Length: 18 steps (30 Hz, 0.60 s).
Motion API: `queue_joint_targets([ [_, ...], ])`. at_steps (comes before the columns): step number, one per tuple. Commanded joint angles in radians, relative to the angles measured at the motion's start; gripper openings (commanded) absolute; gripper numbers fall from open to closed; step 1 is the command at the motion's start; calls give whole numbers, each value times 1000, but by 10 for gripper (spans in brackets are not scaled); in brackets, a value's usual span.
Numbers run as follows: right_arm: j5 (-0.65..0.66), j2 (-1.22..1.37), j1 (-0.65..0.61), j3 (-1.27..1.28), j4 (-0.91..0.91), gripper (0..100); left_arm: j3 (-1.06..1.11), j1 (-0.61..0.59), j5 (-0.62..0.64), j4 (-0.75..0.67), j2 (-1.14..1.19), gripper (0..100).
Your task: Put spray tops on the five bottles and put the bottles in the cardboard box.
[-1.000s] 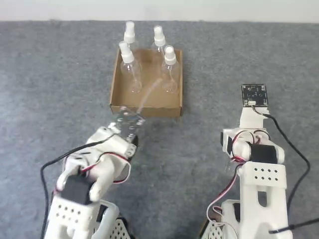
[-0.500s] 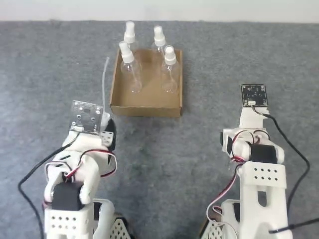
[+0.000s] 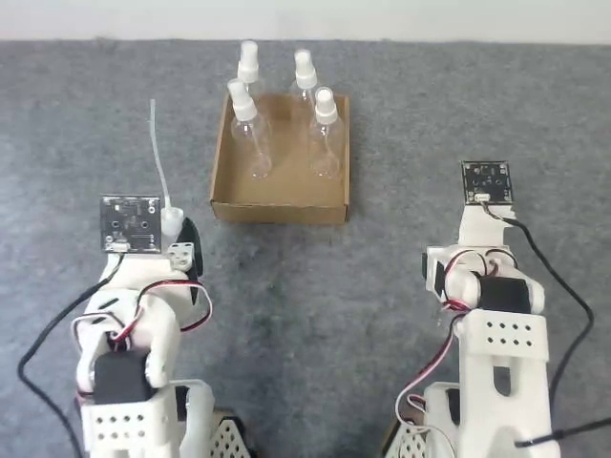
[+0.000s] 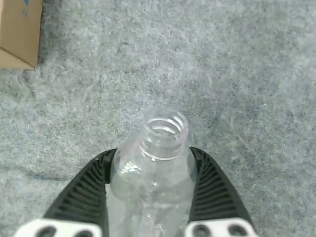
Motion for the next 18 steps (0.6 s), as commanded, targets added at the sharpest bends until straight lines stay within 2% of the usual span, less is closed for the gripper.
queue_joint_targets([
  [1, -8, -27, 12, -14, -28, 7, -87, -8, 17, -32, -14, 16],
  [6, -8, -27, 12, -14, -28, 7, -134, -6, 17, -29, 9, 16],
  [11, -6, -27, 12, -14, -28, 7, -249, -14, 20, -18, 207, 14],
  [18, -5, -27, 12, -14, -28, 7, -397, -129, 129, 14, 448, 14],
])
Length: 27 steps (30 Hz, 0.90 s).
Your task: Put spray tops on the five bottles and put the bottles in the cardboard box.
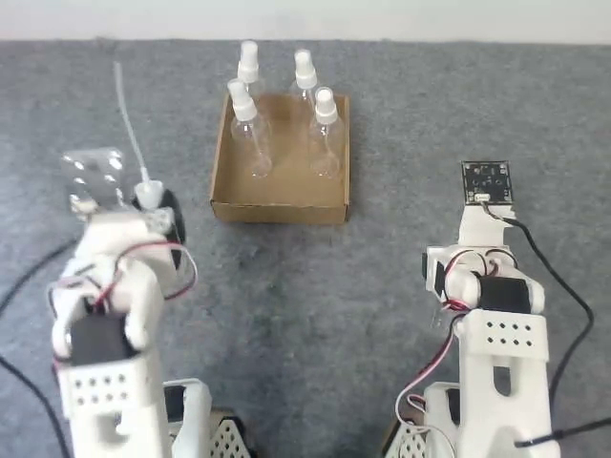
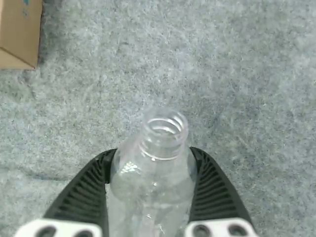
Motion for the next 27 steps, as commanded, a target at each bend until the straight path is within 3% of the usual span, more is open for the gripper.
queue_joint_targets([
  [1, -5, -27, 12, -14, -28, 7, -101, -63, 60, 3, 138, 14],
  [17, -3, -27, 12, -14, -28, 7, -101, -206, 170, -135, 442, 19],
  [27, -3, -27, 12, -12, -28, 7, -231, -247, 411, -153, 763, 66],
])
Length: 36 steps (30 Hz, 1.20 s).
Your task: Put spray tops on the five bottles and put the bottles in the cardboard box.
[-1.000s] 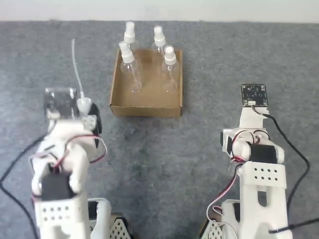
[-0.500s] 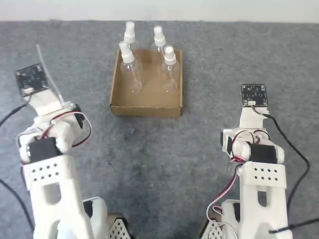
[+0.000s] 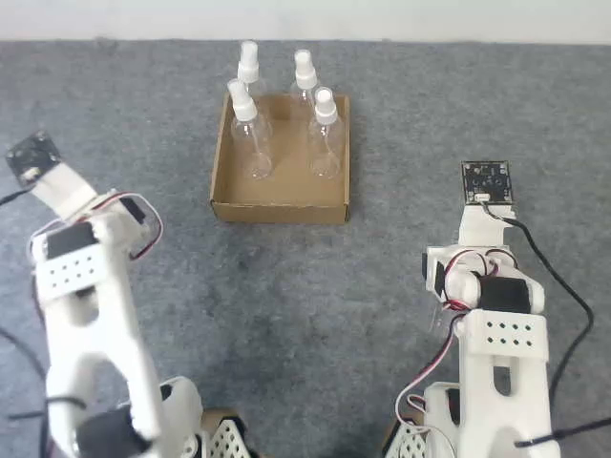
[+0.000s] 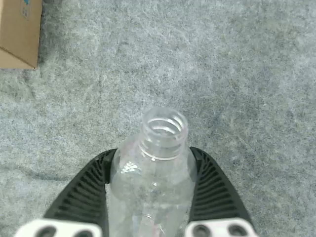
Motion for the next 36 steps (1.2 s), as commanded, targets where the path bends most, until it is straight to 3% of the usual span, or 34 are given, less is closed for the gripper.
queue_joint_targets([
  [1, -3, -27, 12, -12, -28, 7, -134, -9, 135, -26, 149, 66],
  [6, -3, -27, 12, -12, -28, 7, -271, -63, 334, 8, 350, 66],
  [15, -3, -27, 12, -12, -28, 7, -565, -155, 612, 273, 575, 66],
  [21, -3, -27, 12, -12, -27, 7, -610, -213, 813, 152, 651, 58],
  [31, -3, -27, 12, -11, -27, 7, -621, -155, 835, 112, 684, 11],
  [36, -3, -27, 12, -11, -27, 7, -615, -140, 957, 121, 690, 12],
])
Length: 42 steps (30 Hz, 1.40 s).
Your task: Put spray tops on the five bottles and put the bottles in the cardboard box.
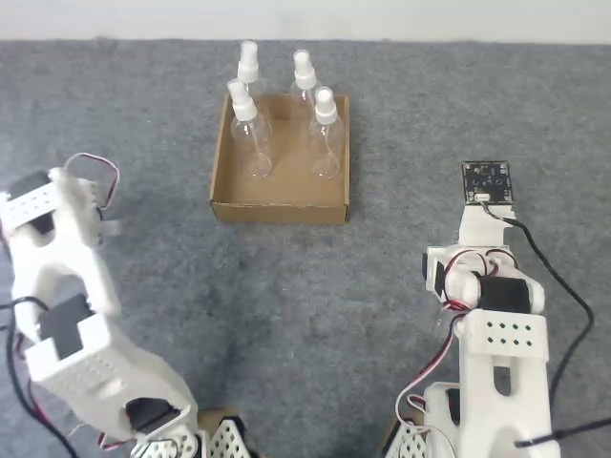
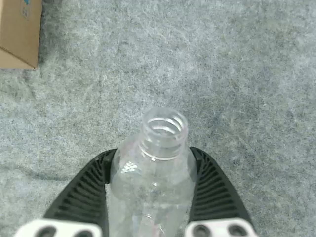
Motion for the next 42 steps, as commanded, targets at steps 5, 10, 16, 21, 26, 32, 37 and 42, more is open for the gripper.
queue_joint_targets([
  [5, -3, -27, 12, -11, -27, 7, -62, 20, 91, -3, -17, 13],
  [10, -3, -27, 12, -11, -27, 7, -62, 26, 91, -3, -17, 13],
  [16, -3, -27, 12, -11, -27, 7, -61, 26, 95, -3, -12, 137],
  [21, -3, -27, 12, -11, -27, 7, -61, 26, 95, 25, -17, 160],
  [26, -3, -25, 12, -11, -27, 7, -127, 23, 91, 146, -18, 118],
  [32, -3, -25, 12, -11, -25, 7, -266, 26, -12, 353, -17, 100],
  [37, -3, -25, 12, -11, -24, 7, -349, 26, -189, 439, -8, 86],
  [42, -3, -25, 12, -11, -24, 7, -369, 26, -456, 436, -8, 53],
])
